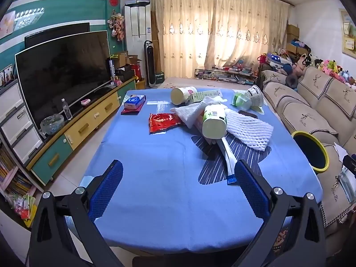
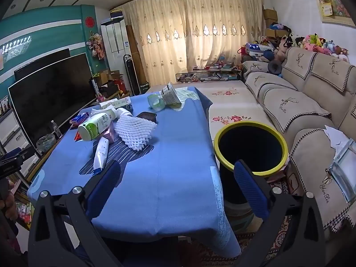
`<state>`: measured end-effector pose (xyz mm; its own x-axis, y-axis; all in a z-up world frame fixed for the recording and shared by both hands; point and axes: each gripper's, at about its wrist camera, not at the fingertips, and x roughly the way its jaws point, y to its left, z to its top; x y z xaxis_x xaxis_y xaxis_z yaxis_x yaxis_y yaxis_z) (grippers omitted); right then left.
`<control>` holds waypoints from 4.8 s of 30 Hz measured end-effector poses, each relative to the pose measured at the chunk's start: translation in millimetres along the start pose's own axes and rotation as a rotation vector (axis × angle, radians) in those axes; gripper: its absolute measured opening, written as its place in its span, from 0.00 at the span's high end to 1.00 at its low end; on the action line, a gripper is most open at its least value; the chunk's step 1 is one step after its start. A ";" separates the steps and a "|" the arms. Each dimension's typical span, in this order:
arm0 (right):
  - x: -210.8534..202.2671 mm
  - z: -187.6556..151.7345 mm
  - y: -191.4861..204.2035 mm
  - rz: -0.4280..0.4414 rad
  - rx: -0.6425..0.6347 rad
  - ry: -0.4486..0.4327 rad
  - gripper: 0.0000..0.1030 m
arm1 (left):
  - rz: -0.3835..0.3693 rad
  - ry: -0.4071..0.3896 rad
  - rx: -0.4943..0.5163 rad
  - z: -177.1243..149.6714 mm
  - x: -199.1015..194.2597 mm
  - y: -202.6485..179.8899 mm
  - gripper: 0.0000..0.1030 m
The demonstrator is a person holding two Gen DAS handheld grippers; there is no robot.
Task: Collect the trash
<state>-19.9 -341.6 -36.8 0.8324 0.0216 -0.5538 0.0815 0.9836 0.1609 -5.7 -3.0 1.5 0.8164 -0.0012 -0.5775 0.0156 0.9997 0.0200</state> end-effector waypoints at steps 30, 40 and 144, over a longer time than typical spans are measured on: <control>5.6 -1.9 -2.4 0.006 0.014 0.014 0.06 | -0.023 0.020 0.000 -2.0 11.1 -5.9 0.04; 7.4 -1.1 -2.2 0.004 0.016 0.015 0.06 | -0.025 0.026 0.005 -2.7 13.1 -8.3 0.04; 185.8 -20.7 160.0 0.327 -0.192 0.343 0.74 | 0.040 0.085 -0.053 -22.1 82.5 37.8 0.04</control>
<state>136.4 -176.6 -130.9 0.5670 0.3597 -0.7410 -0.2821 0.9300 0.2356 49.5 35.3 -63.4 0.7636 0.0386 -0.6446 -0.0481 0.9988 0.0027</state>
